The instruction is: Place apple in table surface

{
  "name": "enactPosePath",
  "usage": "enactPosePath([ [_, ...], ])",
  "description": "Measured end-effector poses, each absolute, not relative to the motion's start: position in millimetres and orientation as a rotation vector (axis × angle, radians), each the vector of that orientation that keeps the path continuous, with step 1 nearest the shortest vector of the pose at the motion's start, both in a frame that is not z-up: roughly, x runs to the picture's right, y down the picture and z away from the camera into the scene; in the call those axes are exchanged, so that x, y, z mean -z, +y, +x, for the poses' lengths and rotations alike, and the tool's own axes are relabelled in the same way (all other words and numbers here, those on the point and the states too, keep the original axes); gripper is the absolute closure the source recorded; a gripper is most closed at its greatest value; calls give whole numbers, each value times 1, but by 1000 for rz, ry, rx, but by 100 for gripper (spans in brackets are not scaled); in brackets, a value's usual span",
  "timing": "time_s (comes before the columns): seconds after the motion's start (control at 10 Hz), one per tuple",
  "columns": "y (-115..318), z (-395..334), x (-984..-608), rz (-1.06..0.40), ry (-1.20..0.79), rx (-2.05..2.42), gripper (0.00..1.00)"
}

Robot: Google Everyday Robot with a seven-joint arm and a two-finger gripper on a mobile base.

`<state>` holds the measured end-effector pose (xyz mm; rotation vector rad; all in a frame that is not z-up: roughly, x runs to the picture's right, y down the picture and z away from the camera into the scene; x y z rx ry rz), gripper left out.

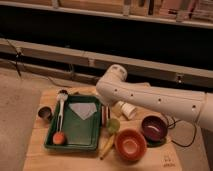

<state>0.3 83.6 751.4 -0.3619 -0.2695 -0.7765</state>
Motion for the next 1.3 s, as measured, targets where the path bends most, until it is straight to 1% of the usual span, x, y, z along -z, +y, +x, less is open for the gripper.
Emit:
enactPosePath([
  [0.2,84,-28,-755,-348,-295,833,0],
  [0.7,92,-34,-765,-326,-334,908,0],
  [1.1,98,-74,-767,-305,-385,965,0],
  [1.3,101,-75,-768,-305,-396,974,0],
])
